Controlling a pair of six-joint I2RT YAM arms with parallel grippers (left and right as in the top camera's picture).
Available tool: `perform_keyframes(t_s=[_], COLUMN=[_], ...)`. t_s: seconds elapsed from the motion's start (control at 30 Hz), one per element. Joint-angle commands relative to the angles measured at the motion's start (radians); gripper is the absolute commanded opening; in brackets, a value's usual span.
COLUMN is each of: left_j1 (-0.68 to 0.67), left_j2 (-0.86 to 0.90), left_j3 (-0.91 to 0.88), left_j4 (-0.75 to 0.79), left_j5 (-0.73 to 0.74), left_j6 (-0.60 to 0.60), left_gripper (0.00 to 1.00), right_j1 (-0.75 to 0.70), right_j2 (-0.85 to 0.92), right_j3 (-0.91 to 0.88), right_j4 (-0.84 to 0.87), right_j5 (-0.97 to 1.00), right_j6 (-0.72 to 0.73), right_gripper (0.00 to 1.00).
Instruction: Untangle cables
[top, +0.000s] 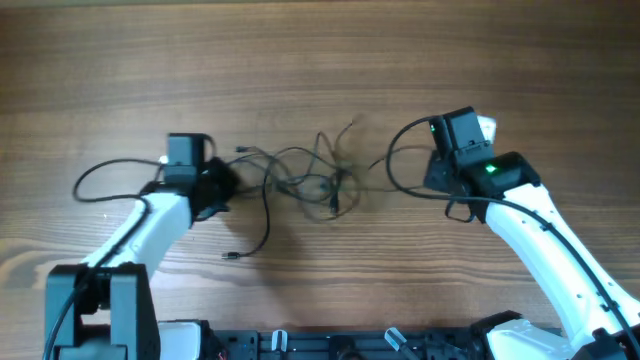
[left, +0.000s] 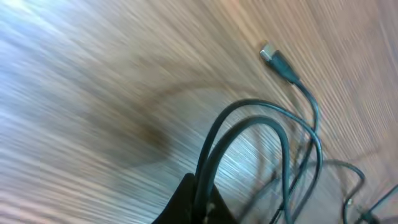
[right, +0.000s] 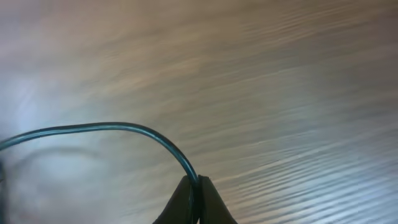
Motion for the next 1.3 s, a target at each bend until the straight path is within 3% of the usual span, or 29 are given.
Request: perform_keyframes(t_s=[0.0,0.17,0.37,0.43,0.77,0.8,0.9,0.97,1.2,1.27], left_j1=[0.109,0.166,0.401,0.460,0.480,0.480,0.480,0.480,0.480,0.480], left_j2=[0.005,0.002,-0.004,-0.004,-0.002,-0.002,-0.002,-0.002,-0.002,-0.002], left_j3=[-0.003,-0.003,-0.003,-0.003,-0.003,-0.003,-0.003,-0.003,-0.003,-0.003], left_j4=[-0.008,-0.014,-0.031,-0.032,-0.033,-0.033,-0.035,-0.035,-0.051,-0.058], left_j5=[0.134,0.063,0.010,0.010,-0.042,-0.042,-0.028,-0.001,0.003,0.003], left_j6=[0.016,0.018,0.014,0.015,0.015,0.015,0.014,0.014,0.015,0.015], left_gripper=[0.04,0.04,0.04,0.04,0.04,0.04,0.04,0.04,0.04,0.04], right_j1=[-0.047,-0.203,-0.559,-0.595,-0.605,-0.603,-0.576,-0.526,-0.219,-0.170], right_j2=[-0.018,-0.016,-0.017,-0.020,-0.020,-0.020,0.014,0.060,0.281,0.341], right_j3=[0.021,0.030,0.246,0.361,0.646,0.651,0.640,0.588,0.363,0.361], right_j4=[0.037,0.035,0.038,0.044,0.129,0.117,-0.100,-0.191,-0.195,-0.204], right_j5=[0.086,0.182,-0.167,-0.153,0.185,0.135,-0.306,-0.477,-0.478,-0.478], right_j6=[0.042,0.126,-0.060,-0.062,-0.178,-0.191,-0.190,-0.190,-0.127,-0.141], right_gripper=[0.05,0.04,0.05,0.05,0.05,0.04,0.05,0.06,0.06,0.16])
